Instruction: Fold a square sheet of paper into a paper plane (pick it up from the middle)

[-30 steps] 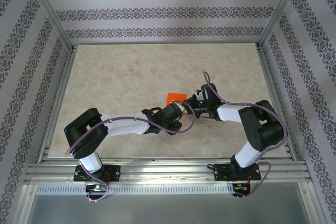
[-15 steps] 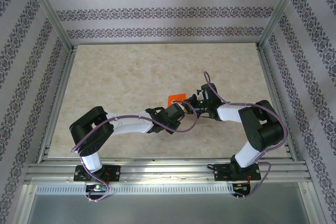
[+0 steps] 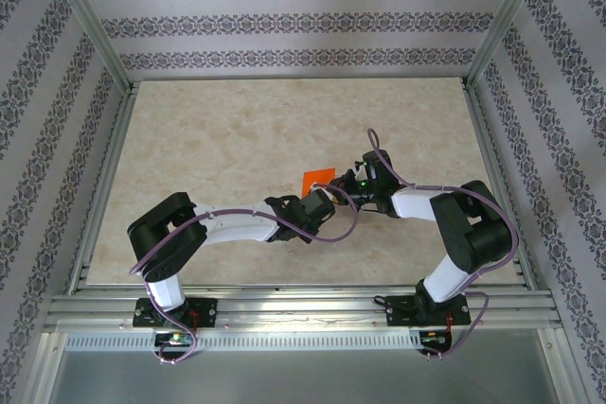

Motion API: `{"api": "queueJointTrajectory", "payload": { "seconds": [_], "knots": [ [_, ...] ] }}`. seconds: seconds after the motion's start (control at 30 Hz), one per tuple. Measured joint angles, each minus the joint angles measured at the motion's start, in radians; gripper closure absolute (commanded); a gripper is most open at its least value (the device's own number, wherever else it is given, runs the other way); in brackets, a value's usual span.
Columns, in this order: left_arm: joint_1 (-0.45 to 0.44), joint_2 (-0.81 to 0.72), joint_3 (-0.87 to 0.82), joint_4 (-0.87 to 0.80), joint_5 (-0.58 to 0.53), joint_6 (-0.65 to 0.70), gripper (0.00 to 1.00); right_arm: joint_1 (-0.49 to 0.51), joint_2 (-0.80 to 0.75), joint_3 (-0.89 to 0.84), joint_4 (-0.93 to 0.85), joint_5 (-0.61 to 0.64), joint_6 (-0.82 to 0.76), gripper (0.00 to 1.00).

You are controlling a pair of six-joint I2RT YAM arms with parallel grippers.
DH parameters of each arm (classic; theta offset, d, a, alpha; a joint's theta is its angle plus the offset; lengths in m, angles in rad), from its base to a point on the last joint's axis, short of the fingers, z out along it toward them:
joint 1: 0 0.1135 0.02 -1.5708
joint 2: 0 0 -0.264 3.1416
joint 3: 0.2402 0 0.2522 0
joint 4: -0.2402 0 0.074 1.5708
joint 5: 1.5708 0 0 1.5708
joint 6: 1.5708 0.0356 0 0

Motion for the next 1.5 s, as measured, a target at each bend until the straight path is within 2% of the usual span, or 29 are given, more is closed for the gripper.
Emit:
{"api": "queueJointTrajectory", "payload": {
  "seconds": [0.4,0.6,0.97,1.13,1.5],
  "knots": [
    [0.0,0.0,0.0,0.0,-0.016,0.0,0.78,0.0,0.0,0.0,0.0,0.0,0.0,1.0],
    [0.0,0.0,0.0,-0.007,-0.034,0.003,0.72,0.0,0.0,0.0,0.0,0.0,0.0,1.0],
    [0.0,0.0,0.0,-0.011,-0.045,0.011,0.79,0.0,-0.004,0.0,0.0,0.0,0.0,0.99],
    [0.0,0.0,0.0,-0.011,-0.05,0.011,0.74,0.006,-0.004,0.0,-0.001,0.0,0.0,1.0],
    [0.0,0.0,0.0,-0.011,-0.057,0.013,0.72,0.006,-0.004,0.0,-0.001,0.0,0.0,1.0]
  ]
}}
